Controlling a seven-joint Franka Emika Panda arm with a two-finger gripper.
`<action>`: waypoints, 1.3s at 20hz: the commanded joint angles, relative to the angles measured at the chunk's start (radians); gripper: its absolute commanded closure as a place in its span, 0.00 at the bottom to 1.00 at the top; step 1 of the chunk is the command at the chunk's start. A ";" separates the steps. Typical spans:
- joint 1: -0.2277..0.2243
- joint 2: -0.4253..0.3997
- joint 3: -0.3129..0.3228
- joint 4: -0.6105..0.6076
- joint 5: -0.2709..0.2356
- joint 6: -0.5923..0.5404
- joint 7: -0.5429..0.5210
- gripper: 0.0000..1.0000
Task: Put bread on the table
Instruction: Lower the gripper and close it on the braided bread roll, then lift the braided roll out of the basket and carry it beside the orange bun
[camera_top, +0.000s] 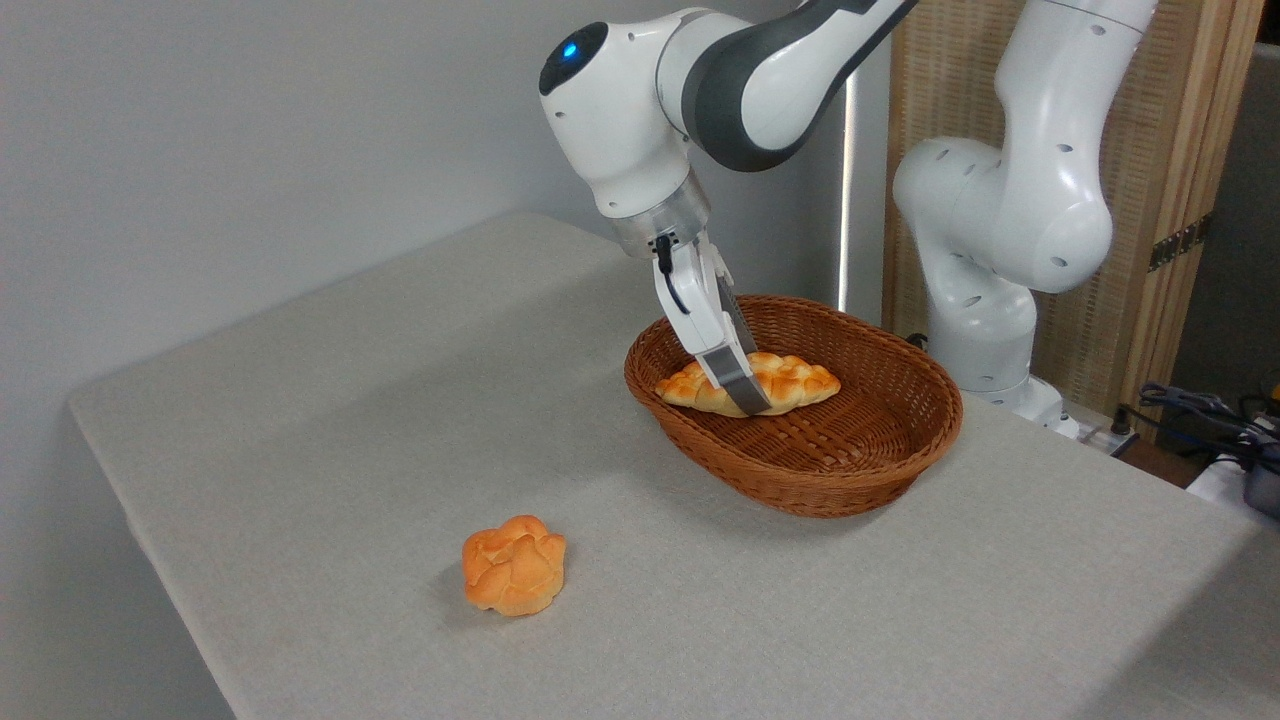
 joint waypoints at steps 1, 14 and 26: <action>-0.012 -0.009 0.014 -0.011 0.012 0.016 0.017 0.68; 0.004 0.000 0.099 0.316 -0.080 -0.248 -0.014 0.67; -0.007 0.346 0.175 0.507 -0.261 0.244 -0.342 0.59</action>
